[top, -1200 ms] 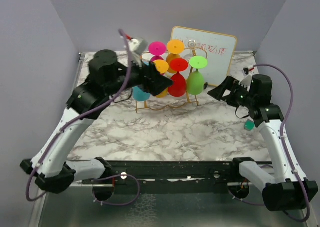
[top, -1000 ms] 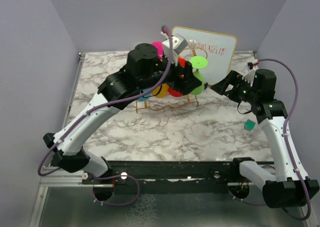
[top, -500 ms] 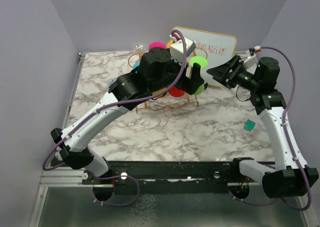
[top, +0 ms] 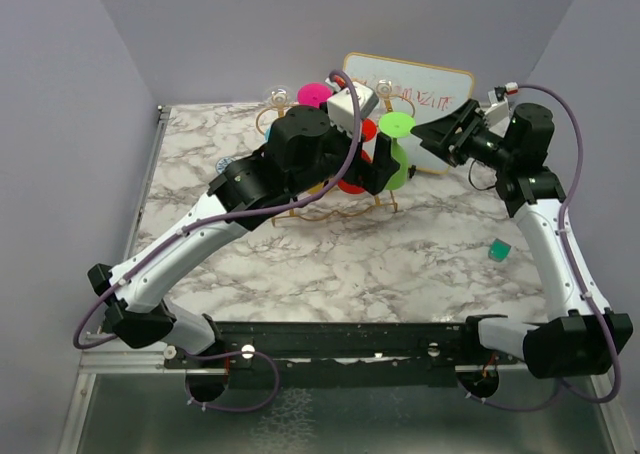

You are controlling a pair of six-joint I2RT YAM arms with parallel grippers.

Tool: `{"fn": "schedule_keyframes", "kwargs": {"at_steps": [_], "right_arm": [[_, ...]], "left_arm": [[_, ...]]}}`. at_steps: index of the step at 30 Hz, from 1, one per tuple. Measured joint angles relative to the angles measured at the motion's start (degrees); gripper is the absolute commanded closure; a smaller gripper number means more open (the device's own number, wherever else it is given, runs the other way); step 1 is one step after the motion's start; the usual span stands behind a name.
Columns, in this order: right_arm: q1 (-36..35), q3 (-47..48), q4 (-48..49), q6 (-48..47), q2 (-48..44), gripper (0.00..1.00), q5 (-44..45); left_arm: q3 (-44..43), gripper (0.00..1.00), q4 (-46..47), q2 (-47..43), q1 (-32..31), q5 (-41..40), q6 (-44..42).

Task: Take the wine glass off the wine glass rack
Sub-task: Pick up the wine glass from the wine rack.

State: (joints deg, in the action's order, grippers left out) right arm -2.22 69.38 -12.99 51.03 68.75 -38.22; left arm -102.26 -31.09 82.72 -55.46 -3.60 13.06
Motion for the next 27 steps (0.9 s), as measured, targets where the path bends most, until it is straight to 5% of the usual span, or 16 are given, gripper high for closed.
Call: {"fn": "schedule_keyframes", "kwargs": {"at_steps": [14,27], "right_arm": [[0.02,3.23,1.25,0.15,4.66,0.21,-3.50],[0.02,2.99,3.65,3.67,4.90,0.47,-3.96]], "left_arm": [[2.27,0.01,1.64,-2.56,0.00,-5.31,0.81],[2.97,0.01,2.16,-2.89,0.00,-6.93,1.40]]}}
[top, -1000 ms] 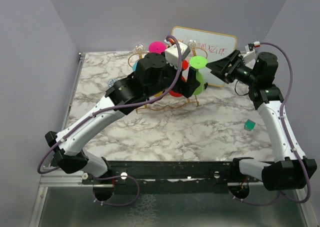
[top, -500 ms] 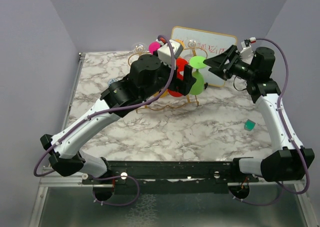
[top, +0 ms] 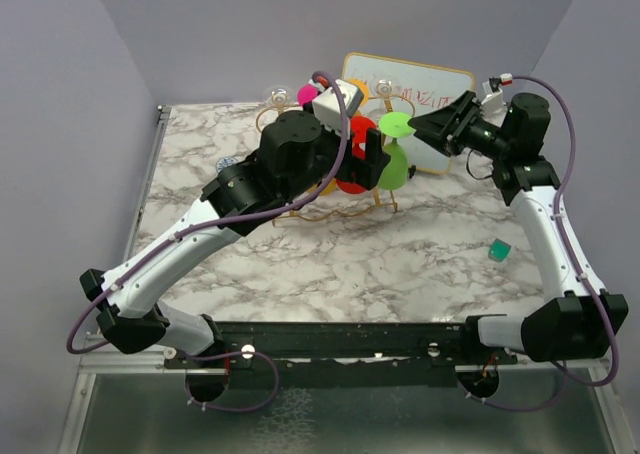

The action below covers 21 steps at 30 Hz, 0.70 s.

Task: Take the wine glass off the wine glass rack
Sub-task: Pick up the wine glass from the wine rack.

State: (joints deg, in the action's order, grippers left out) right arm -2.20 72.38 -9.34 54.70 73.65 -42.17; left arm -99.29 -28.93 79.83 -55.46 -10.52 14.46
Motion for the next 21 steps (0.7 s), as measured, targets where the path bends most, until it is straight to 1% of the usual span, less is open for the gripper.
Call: {"fn": "schedule_keyframes", "kwargs": {"at_steps": [3,5,7,9,11,13,14,16,17,21], "right_arm": [[0.00,-0.13,0.96,1.29,0.76,0.55,-0.57],[0.00,-0.46,1.60,2.03,1.44,0.62,-0.83],[0.00,-0.61,2.14,2.75,2.25,0.66,-1.14],[0.00,-0.61,2.38,3.19,2.89,0.73,-1.25],[0.00,-0.61,2.45,3.67,3.19,0.74,-1.31],[0.00,-0.61,2.54,3.91,3.19,0.80,-1.36],[0.00,-0.61,2.75,4.02,3.19,0.81,-1.44],[0.00,-0.79,3.37,4.42,3.19,0.92,-1.64],[0.00,-0.94,3.63,4.59,3.17,0.95,-1.73],[0.00,-1.11,4.55,5.97,3.06,0.94,-2.47]], "left_arm": [[1.14,0.01,0.31,-0.22,0.00,-0.57,0.09],[1.97,0.01,0.31,-0.44,0.00,-0.98,0.13],[2.23,0.01,0.28,-0.50,0.00,-1.14,0.15],[2.29,0.01,0.22,-0.63,0.00,-1.16,0.13],[2.32,0.01,0.24,-0.94,0.00,-1.22,0.15],[2.47,0.01,0.31,-1.44,0.00,-1.51,0.15],[2.64,0.01,0.33,-1.79,0.00,-1.64,0.22],[2.80,0.01,0.31,-2.34,0.00,-2.01,0.26],[2.80,0.01,0.33,-2.49,0.00,-2.27,0.26],[2.80,0.01,0.17,-2.58,0.15,-3.10,0.26]]}}
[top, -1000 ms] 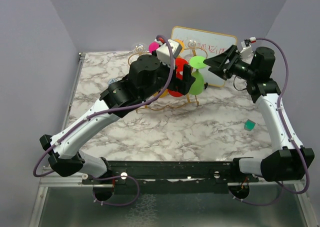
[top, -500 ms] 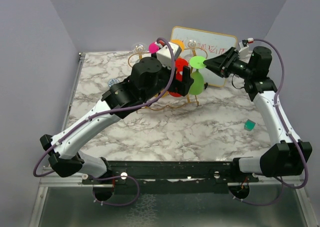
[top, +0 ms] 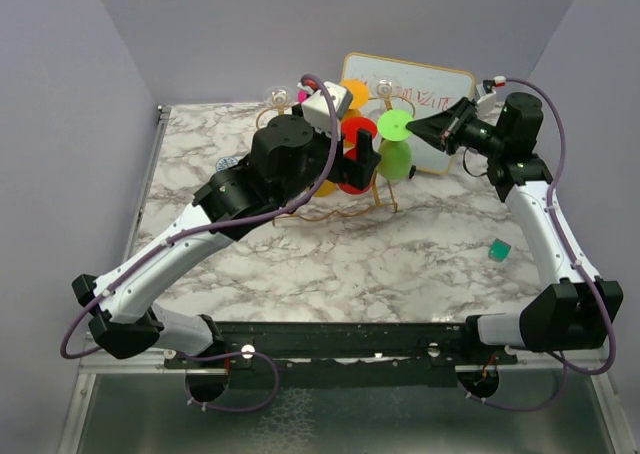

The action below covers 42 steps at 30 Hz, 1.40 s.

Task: Take the wine glass off the wine glass rack
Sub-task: Pick up the wine glass from the wine rack.

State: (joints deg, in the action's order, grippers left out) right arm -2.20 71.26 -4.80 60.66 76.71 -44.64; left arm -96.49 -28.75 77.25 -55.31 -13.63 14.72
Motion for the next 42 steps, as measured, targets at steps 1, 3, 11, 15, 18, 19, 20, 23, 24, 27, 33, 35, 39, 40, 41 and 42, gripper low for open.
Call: {"fn": "schedule_keyframes", "kwargs": {"at_steps": [1,3,11,15,18,19,20,23,24,27,33,35,39,40,41,42], "right_arm": [[0.00,0.00,0.13,0.04,-0.04,0.94,-0.02],[0.00,-0.04,0.15,0.28,-0.11,0.94,-0.04],[0.00,-0.04,0.20,0.81,-0.11,1.00,-0.50],[0.00,-0.11,0.83,2.45,-0.11,1.00,-1.36],[0.02,-1.18,3.13,5.25,-0.39,1.00,-2.08],[0.02,-2.01,4.20,6.36,-0.68,1.00,-2.40],[0.02,-3.04,5.22,7.54,-1.05,1.00,-2.71],[0.02,-5.46,6.86,10.21,-1.73,1.00,-3.06],[0.02,-5.86,6.99,10.71,-1.77,0.99,-3.08],[0.02,-6.58,7.34,11.76,-2.14,1.00,-3.15],[0.26,-6.97,7.74,11.98,-3.61,1.00,-3.08],[0.35,-6.95,7.74,11.78,-4.00,1.00,-3.08],[0.37,-6.40,5.01,10.14,-5.07,1.00,-2.54],[0.39,-5.99,3.52,9.49,-5.46,1.00,-2.36],[0.39,-5.77,2.67,9.09,-5.86,1.00,-2.34],[0.39,-5.73,2.01,8.70,-6.32,1.00,-2.34]], "left_arm": [[0.00,0.01,-0.07,0.02,0.09,0.00,0.00],[0.00,0.01,-0.07,0.02,0.15,0.00,0.00],[-0.02,0.01,-0.07,1.03,0.17,0.07,0.04],[-0.04,0.01,-0.07,1.75,0.24,0.13,0.26],[-0.04,0.01,-0.09,2.10,0.66,0.46,0.72],[-0.04,0.01,-0.07,2.16,0.81,0.57,0.81],[-0.04,0.01,-0.09,2.21,1.03,0.83,0.96],[-0.04,0.01,-0.07,2.21,1.84,1.46,1.62],[-0.04,0.01,-0.07,2.21,2.10,1.68,1.84],[-0.04,0.01,-0.07,2.21,2.69,2.25,2.27],[-0.04,0.01,-0.04,2.23,2.86,3.72,2.89],[-0.04,0.01,-0.07,2.23,2.86,4.24,3.08],[-0.04,0.01,-0.07,2.23,3.02,5.33,3.37],[-0.04,0.01,-0.07,2.23,3.13,5.55,3.41],[-0.04,0.01,-0.07,2.23,3.13,5.77,3.45],[-0.09,0.01,-0.07,2.23,3.19,6.01,3.48]]}}
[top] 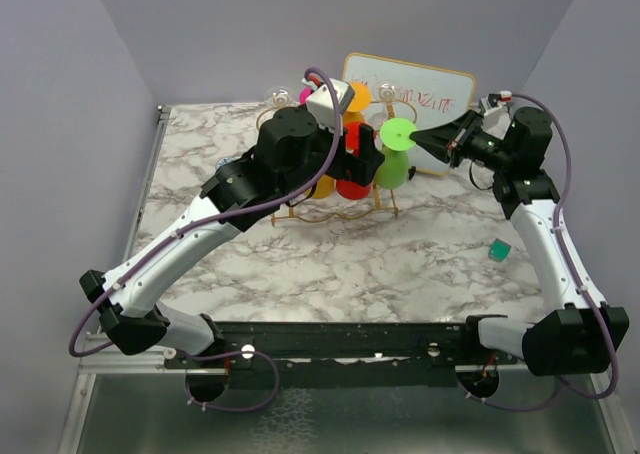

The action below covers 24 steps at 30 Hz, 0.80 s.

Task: Take the wine glass off the wine glass rack
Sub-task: Pick up the wine glass from the wine rack, then place the wine glass at the center of the board.

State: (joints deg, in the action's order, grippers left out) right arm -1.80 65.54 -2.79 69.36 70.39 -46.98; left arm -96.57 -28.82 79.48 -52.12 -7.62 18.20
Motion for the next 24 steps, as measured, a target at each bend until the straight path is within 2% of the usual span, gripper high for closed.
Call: {"fn": "schedule_keyframes", "kwargs": {"at_steps": [15,24], "right_arm": [[-0.07,0.07,-9.86,-6.82,-3.54,1.00,0.11],[-0.07,1.05,-17.18,-14.01,-7.54,1.00,-1.64]], "left_arm": [[-1.42,0.01,0.00,2.36,1.18,6.14,0.09],[-1.44,0.01,-0.04,2.47,2.40,11.32,0.26]]}}
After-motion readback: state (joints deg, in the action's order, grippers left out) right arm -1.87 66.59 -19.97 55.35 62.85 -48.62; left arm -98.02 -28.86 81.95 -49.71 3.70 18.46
